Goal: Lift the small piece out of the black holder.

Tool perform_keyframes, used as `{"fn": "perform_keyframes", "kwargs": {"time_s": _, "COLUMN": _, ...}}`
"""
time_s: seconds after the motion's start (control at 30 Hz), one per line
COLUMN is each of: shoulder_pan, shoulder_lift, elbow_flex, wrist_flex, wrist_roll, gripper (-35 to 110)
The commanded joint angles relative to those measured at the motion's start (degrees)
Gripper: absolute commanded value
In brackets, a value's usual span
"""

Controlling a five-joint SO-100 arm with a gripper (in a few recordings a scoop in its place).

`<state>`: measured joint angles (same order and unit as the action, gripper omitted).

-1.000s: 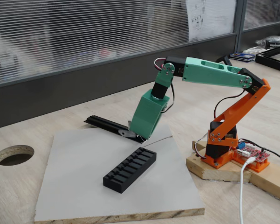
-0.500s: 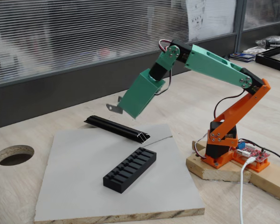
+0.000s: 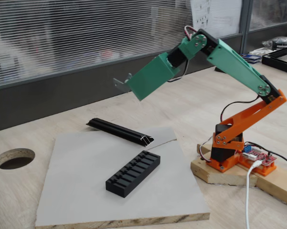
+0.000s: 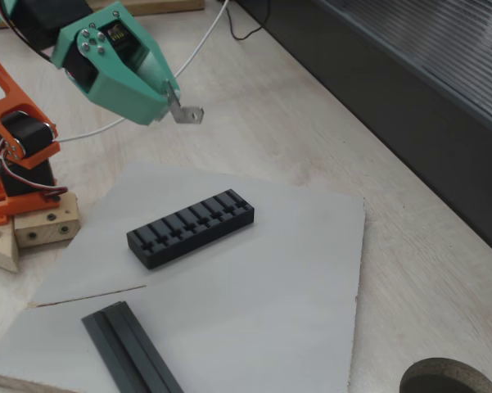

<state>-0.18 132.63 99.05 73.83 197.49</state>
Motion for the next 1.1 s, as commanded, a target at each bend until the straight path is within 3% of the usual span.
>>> {"fn": "perform_keyframes", "kwargs": {"time_s": 0.0, "shoulder_pan": -0.1, "shoulder_lift": 4.1, "elbow_flex": -1.8, "wrist_flex": 0.3, "wrist_roll": -0.2, "gripper": 2}}
{"fn": "perform_keyframes", "kwargs": {"time_s": 1.07, "shoulder_pan": 0.0, "shoulder_lift": 6.7, "elbow_flex": -9.2, "wrist_flex": 1.1, "wrist_roll": -0.2, "gripper": 2}}
